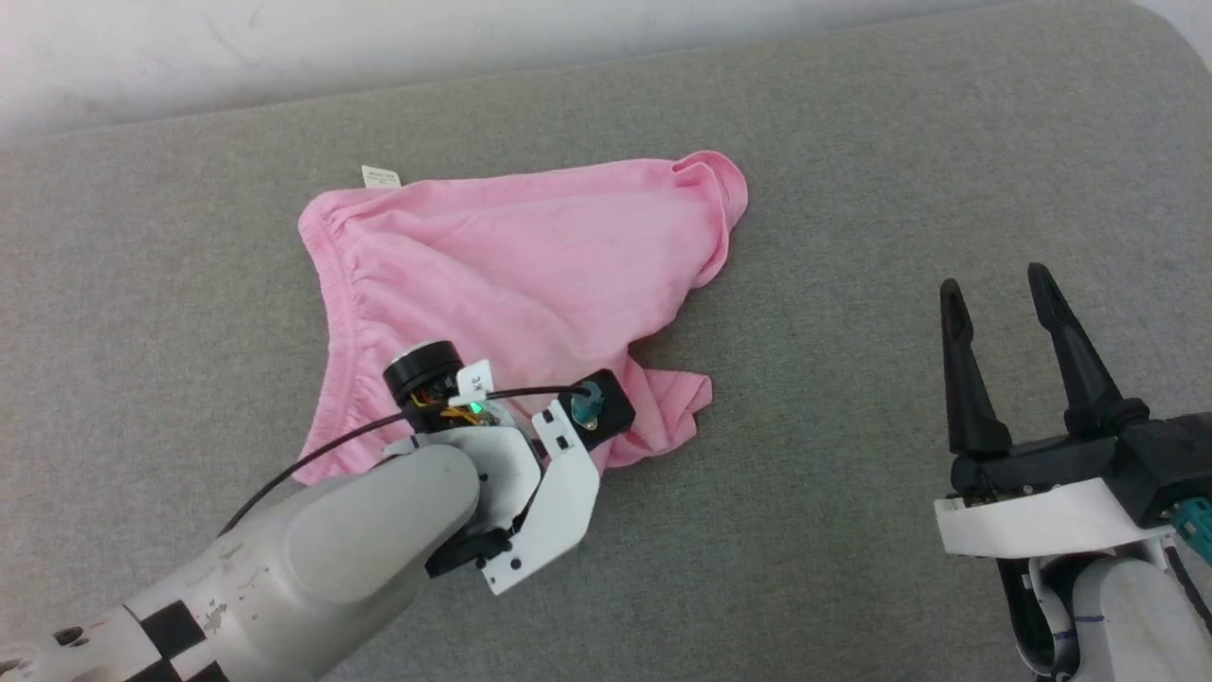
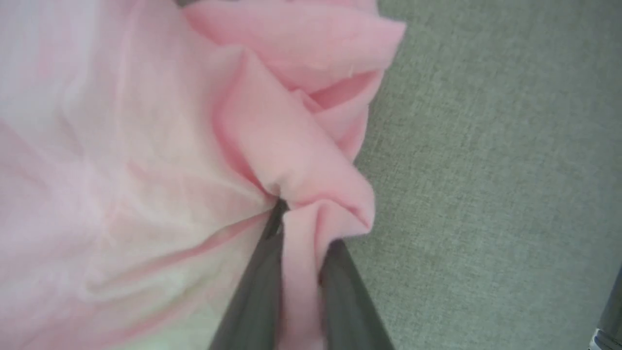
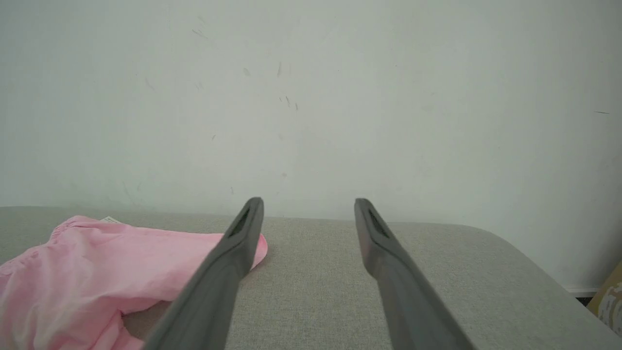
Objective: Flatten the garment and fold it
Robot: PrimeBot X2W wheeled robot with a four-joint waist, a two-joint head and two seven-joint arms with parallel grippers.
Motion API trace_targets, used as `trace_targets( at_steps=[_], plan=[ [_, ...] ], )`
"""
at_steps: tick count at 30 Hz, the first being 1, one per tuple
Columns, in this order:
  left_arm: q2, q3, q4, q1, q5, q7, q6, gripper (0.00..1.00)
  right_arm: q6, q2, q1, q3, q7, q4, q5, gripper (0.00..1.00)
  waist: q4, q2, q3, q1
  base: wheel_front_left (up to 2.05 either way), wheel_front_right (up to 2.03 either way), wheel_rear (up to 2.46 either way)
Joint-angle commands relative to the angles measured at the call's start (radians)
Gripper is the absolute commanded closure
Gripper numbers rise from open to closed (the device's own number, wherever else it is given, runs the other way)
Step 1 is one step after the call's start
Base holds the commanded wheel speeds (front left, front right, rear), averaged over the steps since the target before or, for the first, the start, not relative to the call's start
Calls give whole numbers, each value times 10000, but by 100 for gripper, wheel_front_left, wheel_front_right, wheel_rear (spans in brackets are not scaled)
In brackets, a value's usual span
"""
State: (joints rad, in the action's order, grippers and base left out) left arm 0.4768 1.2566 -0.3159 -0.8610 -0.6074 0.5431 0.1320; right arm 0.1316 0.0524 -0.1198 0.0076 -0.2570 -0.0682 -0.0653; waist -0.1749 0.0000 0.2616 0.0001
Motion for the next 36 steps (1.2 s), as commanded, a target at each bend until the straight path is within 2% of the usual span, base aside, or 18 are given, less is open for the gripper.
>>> trace_targets(
  at_steps=[1,7,11,15,18,22,23,24,26,30,32,36],
  plan=[
    [45,236,-343,546,-38,-156,-14,100,-9,-22,-97,-22,-47,22,9,0,111,0,-139,-1,0,0,0],
    [-63,234,-145,515,-479,-2215,-14,100,-9,-22,164,-268,-47,14,33,0,306,0,-666,-1,0,0,0],
    [-437,234,350,922,-912,-3131,-14,100,-9,-22,429,-464,-47,15,14,0,488,0,-948,-1,0,0,0],
    [-800,235,1121,1662,-787,-3085,-14,100,-9,-22,580,-489,-47,30,-6,0,560,0,-1081,-1,0,0,0],
    [-942,235,1541,2413,-499,-2620,-14,100,-9,-22,595,-453,-47,54,-19,0,549,0,-1121,-1,0,0,0],
    [-1004,235,1400,3421,-293,-2136,-14,100,-9,-22,596,-411,-47,61,-44,0,531,0,-1099,-1,0,0,0],
    [-1032,235,1224,3586,-283,-2190,-14,97,-9,-22,607,-422,-47,65,-49,0,546,0,-1095,-1,0,0,0],
    [-1054,235,1010,3648,-161,-2336,-14,0,-9,-22,622,-435,-47,72,-52,0,559,0,-1098,-1,0,0,0],
    [-1131,235,587,3673,96,-2767,-14,0,-9,-22,661,-446,-47,83,-48,0,578,0,-1129,-1,0,0,0],
    [-1301,79,543,3527,-156,-3570,-14,0,-9,-22,820,-563,-47,134,-17,0,724,0,-1338,-1,0,0,0],
    [-1170,-186,856,3223,-150,-3809,-36,0,-9,-22,876,-592,-47,162,-2,0,801,0,-1446,-1,0,0,0],
    [-548,-1045,1651,2322,54,-4128,-437,0,-9,-22,910,-569,-47,164,-24,0,911,0,-1558,-1,0,0,0]
  ],
)
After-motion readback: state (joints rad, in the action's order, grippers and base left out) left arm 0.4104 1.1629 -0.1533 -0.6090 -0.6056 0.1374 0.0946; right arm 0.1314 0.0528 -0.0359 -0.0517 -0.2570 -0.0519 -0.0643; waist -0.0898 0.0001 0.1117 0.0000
